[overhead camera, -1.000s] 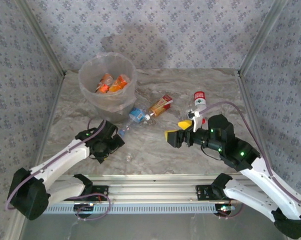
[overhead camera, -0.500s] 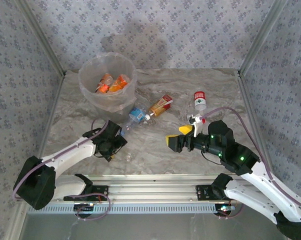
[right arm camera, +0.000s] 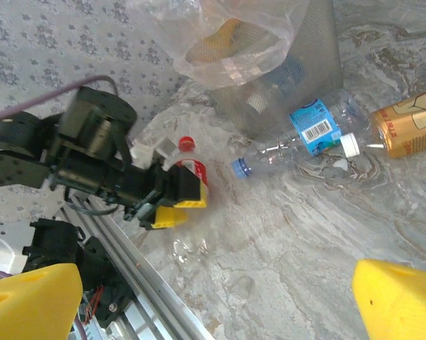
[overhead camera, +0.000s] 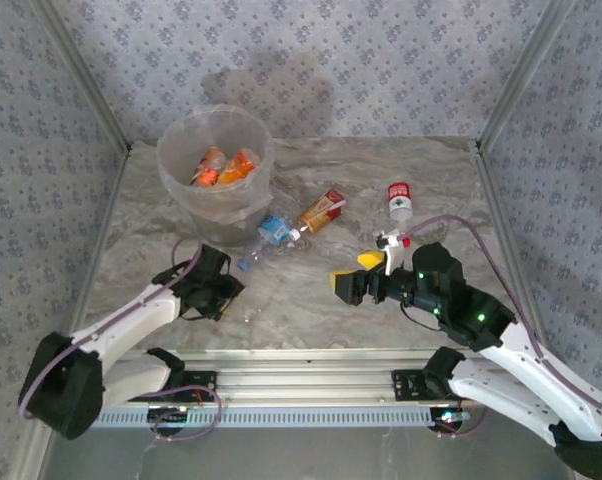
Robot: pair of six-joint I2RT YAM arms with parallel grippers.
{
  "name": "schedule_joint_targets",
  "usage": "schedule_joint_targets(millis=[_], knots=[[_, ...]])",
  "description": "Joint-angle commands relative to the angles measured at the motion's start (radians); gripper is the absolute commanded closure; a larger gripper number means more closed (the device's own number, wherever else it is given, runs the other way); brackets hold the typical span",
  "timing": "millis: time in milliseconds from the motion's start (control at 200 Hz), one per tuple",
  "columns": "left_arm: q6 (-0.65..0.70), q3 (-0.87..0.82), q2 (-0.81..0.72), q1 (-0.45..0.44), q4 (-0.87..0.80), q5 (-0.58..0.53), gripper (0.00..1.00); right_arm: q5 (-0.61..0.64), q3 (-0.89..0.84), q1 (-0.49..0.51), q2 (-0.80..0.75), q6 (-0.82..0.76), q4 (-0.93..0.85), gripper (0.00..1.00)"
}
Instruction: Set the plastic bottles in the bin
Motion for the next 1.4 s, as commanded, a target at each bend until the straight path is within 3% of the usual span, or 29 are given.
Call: schedule_joint_targets(millis=[0,180,350,550,884,1184,1394], knots=[[0.059,0.001,-0.116,0.022,-0.089,-0.029,0.46,0.021,0.015,0.013,0.01,0.007,0.02,0.0],[0.177,0.021,-0.304,0.093,-0.164,-0.03,0.47,0.032,0.027,0.021,0.009,0.0,0.018,0.0],[0.348,0.148,-0.369,0.133,-0.275,-0.053,0.48,0.037,0.044,0.021,0.013,-0.018,0.002,0.0],[0.484,0.358,-0.354,0.137,-0.402,-0.207,0.5,0.041,0.063,0.021,0.022,-0.039,-0.008,0.0],[0.88,0.749,-0.143,0.148,-0.457,-0.375,0.51,0.022,0.076,0.021,0.016,-0.063,-0.015,0.0],[1.242,1.062,0.061,0.149,-0.421,-0.351,0.52,0.039,0.1,0.02,0.0,-0.08,0.002,0.0],[1.391,1.228,0.179,0.149,-0.385,-0.301,0.51,0.09,0.119,0.017,-0.01,-0.101,0.035,0.0]])
